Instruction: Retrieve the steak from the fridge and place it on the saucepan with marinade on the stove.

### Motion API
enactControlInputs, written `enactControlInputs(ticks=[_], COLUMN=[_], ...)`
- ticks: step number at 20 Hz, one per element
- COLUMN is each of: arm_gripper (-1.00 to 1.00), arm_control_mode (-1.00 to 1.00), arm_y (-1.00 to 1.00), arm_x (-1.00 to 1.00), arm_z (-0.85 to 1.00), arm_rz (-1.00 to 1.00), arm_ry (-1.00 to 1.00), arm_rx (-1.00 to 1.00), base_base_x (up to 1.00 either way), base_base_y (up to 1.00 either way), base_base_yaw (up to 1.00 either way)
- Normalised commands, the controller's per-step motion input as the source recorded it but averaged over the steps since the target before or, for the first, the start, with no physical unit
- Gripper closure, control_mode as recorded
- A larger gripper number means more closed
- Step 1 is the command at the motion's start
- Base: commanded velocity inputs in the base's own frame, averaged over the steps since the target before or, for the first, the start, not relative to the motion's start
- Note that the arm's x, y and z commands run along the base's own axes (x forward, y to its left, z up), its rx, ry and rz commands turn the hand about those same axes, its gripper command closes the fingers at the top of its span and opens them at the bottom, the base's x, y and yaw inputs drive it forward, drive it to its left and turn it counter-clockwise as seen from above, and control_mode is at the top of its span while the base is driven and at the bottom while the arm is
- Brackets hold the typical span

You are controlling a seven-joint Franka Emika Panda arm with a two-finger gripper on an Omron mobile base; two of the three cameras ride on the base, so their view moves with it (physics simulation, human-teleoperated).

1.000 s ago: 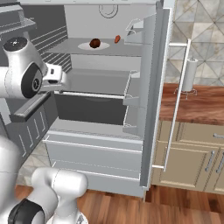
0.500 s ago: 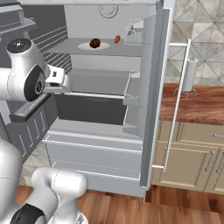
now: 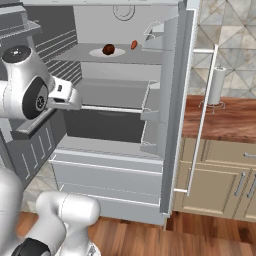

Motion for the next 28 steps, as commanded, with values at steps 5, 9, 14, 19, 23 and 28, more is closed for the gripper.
enactControlInputs(ticks=[5, 9, 14, 19, 23, 28], arm_gripper=[-1.00, -1.00, -1.00, -1.00, -1.00, -1.00], arm_control_mode=[-1.00, -1.00, -1.00, 1.00, 1.00, 1.00], arm_y=[-0.35, -0.29, -0.08, 0.00, 0.00, 0.00], arm_x=[-0.36, -0.26, -0.05, 0.00, 0.00, 0.00], arm_z=[0.00, 0.00, 0.00, 0.00, 0.00, 0.00], arm_rz=[-0.03, 0.00, 0.00, 0.00, 0.00, 0.00], arm_ry=[0.00, 0.00, 0.00, 0.00, 0.00, 0.00], arm_rx=[0.00, 0.00, 0.00, 0.00, 0.00, 0.00], base_base_x=[0.00, 0.00, 0.00, 0.00, 0.25, 0.61], base_base_y=[0.00, 0.00, 0.00, 0.00, 0.02, 0.11], base_base_yaw=[0.00, 0.00, 0.00, 0.00, -0.02, -0.05])
